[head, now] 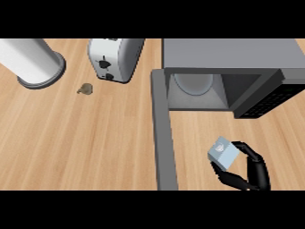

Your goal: Pick up the milk, place it into the microwave and close the microwave

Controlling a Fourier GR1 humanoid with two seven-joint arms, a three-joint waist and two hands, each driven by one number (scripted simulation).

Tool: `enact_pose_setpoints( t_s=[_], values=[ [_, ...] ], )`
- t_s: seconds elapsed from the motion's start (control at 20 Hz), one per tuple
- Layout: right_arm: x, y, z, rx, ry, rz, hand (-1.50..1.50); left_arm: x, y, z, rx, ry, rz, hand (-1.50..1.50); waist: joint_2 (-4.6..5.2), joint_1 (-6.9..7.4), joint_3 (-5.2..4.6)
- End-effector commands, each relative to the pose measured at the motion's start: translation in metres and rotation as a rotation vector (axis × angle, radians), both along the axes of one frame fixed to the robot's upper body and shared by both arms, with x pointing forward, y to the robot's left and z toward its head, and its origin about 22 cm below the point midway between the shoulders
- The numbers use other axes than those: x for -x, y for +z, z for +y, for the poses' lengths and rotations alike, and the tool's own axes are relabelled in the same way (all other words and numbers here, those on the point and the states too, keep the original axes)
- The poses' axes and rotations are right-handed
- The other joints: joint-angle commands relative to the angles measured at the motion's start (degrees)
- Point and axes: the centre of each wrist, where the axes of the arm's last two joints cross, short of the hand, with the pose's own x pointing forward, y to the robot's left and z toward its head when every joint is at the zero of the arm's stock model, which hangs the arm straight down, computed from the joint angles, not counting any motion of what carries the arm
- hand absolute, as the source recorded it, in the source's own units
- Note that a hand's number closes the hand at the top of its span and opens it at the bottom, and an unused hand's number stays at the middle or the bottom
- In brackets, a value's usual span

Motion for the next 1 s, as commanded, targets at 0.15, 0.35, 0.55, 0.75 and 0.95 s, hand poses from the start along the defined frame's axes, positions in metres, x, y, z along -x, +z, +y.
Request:
enact_pose_setpoints(
  t_s=[0.15,0.35,0.55,0.75,0.95],
  values=[
    [-0.048,0.001,-0.011,-0.034,0.033,-0.050,1.50,-0.005,0.007,0.007,-0.002,-0.010,-0.023,-1.50,0.28,0.30,0.23],
    [-0.084,0.020,-0.037,-0.037,0.058,-0.082,1.50,-0.003,0.003,0.001,-0.019,-0.025,-0.028,-1.50,0.46,0.86,0.28],
    [-0.088,0.023,-0.033,-0.064,0.184,-0.070,1.50,0.007,0.014,0.002,0.003,-0.011,-0.025,-1.50,0.24,0.53,0.23],
    [-0.104,0.038,0.013,-0.141,0.277,-0.100,1.50,0.001,0.010,0.010,0.001,-0.016,-0.029,-1.50,-0.03,-0.09,0.13],
    [-0.077,0.039,0.023,-0.159,0.295,-0.108,1.50,0.014,-0.015,0.007,0.010,0.000,-0.004,-1.50,-0.15,-0.39,0.08]
  ],
)
